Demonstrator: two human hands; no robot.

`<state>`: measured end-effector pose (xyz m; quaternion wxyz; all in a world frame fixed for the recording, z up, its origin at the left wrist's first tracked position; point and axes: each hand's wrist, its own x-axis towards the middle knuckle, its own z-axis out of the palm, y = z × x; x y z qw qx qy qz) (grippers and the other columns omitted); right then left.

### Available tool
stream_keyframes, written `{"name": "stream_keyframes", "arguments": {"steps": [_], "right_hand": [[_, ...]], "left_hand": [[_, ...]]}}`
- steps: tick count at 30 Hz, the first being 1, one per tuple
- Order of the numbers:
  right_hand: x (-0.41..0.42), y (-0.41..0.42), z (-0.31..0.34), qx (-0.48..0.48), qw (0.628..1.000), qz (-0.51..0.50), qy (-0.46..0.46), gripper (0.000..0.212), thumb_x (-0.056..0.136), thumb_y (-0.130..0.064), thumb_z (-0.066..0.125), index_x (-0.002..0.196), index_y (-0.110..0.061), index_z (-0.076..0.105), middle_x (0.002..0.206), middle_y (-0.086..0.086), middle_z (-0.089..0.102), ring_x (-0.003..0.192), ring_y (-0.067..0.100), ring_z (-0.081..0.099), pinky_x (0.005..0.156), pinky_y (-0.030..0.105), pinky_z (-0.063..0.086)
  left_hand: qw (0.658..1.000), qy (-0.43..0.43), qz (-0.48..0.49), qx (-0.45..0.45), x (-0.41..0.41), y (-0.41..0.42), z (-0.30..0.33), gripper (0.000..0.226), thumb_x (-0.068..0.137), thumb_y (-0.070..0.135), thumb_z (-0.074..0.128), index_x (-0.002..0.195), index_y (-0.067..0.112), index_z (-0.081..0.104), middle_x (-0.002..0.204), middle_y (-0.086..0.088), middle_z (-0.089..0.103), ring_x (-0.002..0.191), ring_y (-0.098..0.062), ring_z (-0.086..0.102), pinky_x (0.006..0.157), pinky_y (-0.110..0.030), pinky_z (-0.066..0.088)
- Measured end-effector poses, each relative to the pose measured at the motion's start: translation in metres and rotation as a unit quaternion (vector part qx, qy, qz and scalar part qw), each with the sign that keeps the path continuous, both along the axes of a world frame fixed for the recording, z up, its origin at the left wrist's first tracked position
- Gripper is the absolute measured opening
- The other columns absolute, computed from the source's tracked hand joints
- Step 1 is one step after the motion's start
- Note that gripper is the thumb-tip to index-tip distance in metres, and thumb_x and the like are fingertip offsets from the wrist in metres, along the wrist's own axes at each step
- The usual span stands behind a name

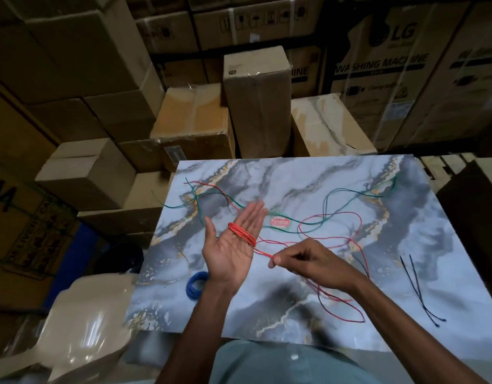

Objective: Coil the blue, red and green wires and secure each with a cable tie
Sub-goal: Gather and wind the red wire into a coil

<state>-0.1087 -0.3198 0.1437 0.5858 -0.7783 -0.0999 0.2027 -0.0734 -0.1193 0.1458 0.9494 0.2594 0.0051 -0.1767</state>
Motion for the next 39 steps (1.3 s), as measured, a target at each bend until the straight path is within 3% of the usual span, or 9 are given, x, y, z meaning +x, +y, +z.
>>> {"name": "stream_keyframes", "arguments": {"steps": [8,12,16,21,26,30,34,36,39], "right_hand": [[0.005,-0.005,0.023,0.023,0.998,-0.004,-0.05,0.026,0.092,-0.039,0.071,0.087,-0.015,0.08,0.082,0.03,0.065,0.076,0.016,0.055,0.071,0.043,0.047],[0.013,-0.007,0.036,-0.042,0.995,0.014,-0.086,0.022,0.094,-0.03,0.066,0.086,-0.015,0.08,0.085,0.018,0.072,0.081,0.016,0.067,0.078,0.051,0.054],[0.021,-0.006,0.045,-0.057,0.993,0.017,-0.099,0.021,0.094,-0.02,0.07,0.077,-0.012,0.077,0.068,0.008,0.069,0.062,0.019,0.057,0.063,0.04,0.049],[0.036,-0.013,0.051,-0.046,0.993,-0.025,-0.103,0.016,0.089,-0.022,0.081,0.076,-0.012,0.08,0.058,-0.006,0.066,0.053,0.003,0.05,0.055,0.022,0.041],[0.043,-0.02,0.044,0.048,0.995,-0.072,-0.047,0.014,0.083,-0.018,0.085,0.077,-0.006,0.08,0.063,0.026,0.057,0.057,0.011,0.044,0.055,0.021,0.036],[0.036,-0.012,0.017,0.157,0.981,-0.106,0.039,0.015,0.081,-0.024,0.08,0.072,-0.012,0.077,0.057,0.005,0.036,0.053,0.012,0.025,0.05,0.022,0.023],[0.02,-0.001,-0.01,0.222,0.962,-0.105,0.117,0.024,0.09,-0.025,0.076,0.073,-0.009,0.071,0.06,0.004,0.056,0.051,0.009,0.049,0.047,0.017,0.04],[0.011,0.004,-0.02,0.222,0.961,-0.101,0.126,0.015,0.094,-0.015,0.068,0.084,-0.008,0.077,0.076,0.013,0.07,0.067,0.017,0.062,0.06,0.02,0.049],[0.0,0.012,-0.032,0.172,0.965,-0.13,0.153,0.03,0.091,-0.012,0.053,0.07,-0.023,0.072,0.061,0.003,0.057,0.056,0.015,0.047,0.054,0.026,0.036]], "left_hand": [[0.97,-0.094,-0.046,0.221,0.001,-0.005,-0.017,0.095,0.088,0.07,0.05,0.138,-0.01,0.047,0.141,-0.024,0.054,0.137,-0.034,0.047,0.117,-0.037,0.035],[0.933,-0.109,-0.069,0.337,-0.007,-0.009,-0.033,0.054,0.093,0.027,0.027,0.118,0.005,0.069,0.116,-0.015,0.071,0.11,-0.026,0.065,0.098,-0.035,0.047],[0.903,-0.129,-0.117,0.392,-0.017,-0.02,-0.036,0.048,0.096,0.024,0.031,0.107,0.012,0.076,0.106,-0.014,0.075,0.106,-0.031,0.07,0.102,-0.048,0.049],[0.888,-0.185,-0.217,0.36,-0.019,-0.028,-0.028,0.059,0.09,0.021,0.024,0.107,-0.016,0.066,0.11,-0.03,0.069,0.103,-0.046,0.067,0.096,-0.051,0.052],[0.902,-0.189,-0.267,0.282,-0.023,-0.033,-0.012,0.066,0.087,0.024,0.019,0.107,-0.024,0.061,0.11,-0.038,0.065,0.099,-0.043,0.067,0.093,-0.042,0.052],[0.928,-0.16,-0.277,0.19,-0.023,-0.037,0.001,0.065,0.082,0.024,0.023,0.108,-0.021,0.062,0.11,-0.036,0.065,0.1,-0.043,0.066,0.095,-0.044,0.05],[0.949,-0.117,-0.274,0.101,-0.024,-0.036,0.003,0.063,0.081,0.03,0.038,0.114,-0.018,0.063,0.117,-0.036,0.063,0.111,-0.046,0.063,0.098,-0.04,0.05],[0.962,-0.092,-0.251,0.058,-0.023,-0.035,0.001,0.066,0.081,0.028,0.04,0.122,-0.022,0.056,0.127,-0.04,0.056,0.121,-0.049,0.056,0.103,-0.041,0.047],[0.97,-0.082,-0.23,0.009,-0.02,-0.032,0.003,0.074,0.082,0.024,0.024,0.135,-0.024,0.039,0.142,-0.044,0.039,0.135,-0.05,0.041,0.116,-0.044,0.035]]}}
